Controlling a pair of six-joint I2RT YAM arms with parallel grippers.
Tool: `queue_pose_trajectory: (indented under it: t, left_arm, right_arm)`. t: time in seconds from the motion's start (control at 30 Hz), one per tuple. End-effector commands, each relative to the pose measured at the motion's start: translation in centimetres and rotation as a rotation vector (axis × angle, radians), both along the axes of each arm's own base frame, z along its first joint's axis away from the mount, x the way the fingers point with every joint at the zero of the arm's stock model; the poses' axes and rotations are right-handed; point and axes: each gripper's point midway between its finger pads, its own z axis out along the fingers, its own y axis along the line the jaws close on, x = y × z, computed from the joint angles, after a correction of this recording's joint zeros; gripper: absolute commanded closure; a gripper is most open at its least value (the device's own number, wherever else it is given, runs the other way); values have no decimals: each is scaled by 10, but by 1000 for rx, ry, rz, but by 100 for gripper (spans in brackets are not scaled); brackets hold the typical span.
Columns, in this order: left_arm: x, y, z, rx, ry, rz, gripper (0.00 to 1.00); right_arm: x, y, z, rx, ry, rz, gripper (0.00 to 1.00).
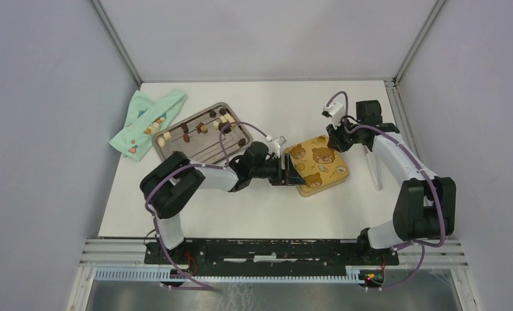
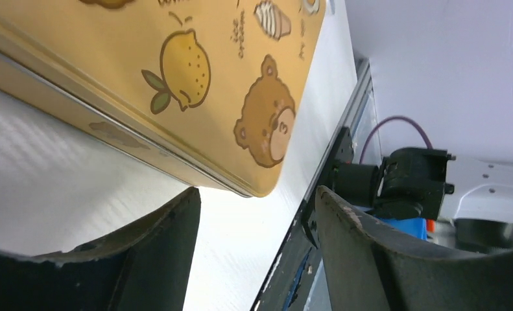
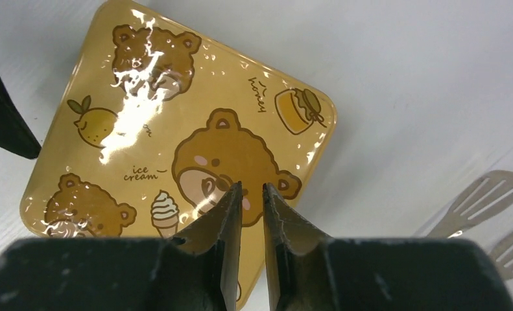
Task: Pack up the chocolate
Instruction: Close the box lid on the packing box.
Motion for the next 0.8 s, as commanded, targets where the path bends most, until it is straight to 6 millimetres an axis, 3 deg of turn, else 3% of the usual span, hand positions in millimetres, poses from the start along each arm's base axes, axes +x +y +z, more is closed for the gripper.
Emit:
queue_pose_trajectory:
  t: [0.0, 0.1, 0.23, 0.27, 0.33, 0.43, 0.53, 0.67, 0.77]
  left_arm:
    - [21, 25, 37, 58, -194, 102, 29]
    - [31, 59, 30, 193, -250, 196, 35]
    - [43, 107, 11, 428, -260, 295, 65]
    - [43, 115, 7, 472, -260, 308, 69]
    - [42, 123, 5, 502, -265, 312, 70]
    - [44, 131, 8, 520, -288, 339, 67]
    - [47, 136, 9, 540, -305, 353, 65]
    - [47, 138, 4, 559, -300, 340, 65]
    - [46, 139, 8, 547, -309, 347, 66]
  right_arm:
    - [10, 16, 10, 51, -44, 63, 77]
    - [22, 16, 5, -12, -42, 47, 77]
    - [38, 14, -19, -119, 9, 10, 77]
    - [40, 12, -27, -144, 28, 1, 78]
    - [39, 8, -46, -180, 80, -5, 78]
    - [35, 7, -55, -193, 117, 16, 78]
    - [37, 18, -32, -146, 58, 63, 78]
    - [30, 58, 19, -31, -79, 224, 77]
    - [12, 94, 24, 6, -86, 336, 76]
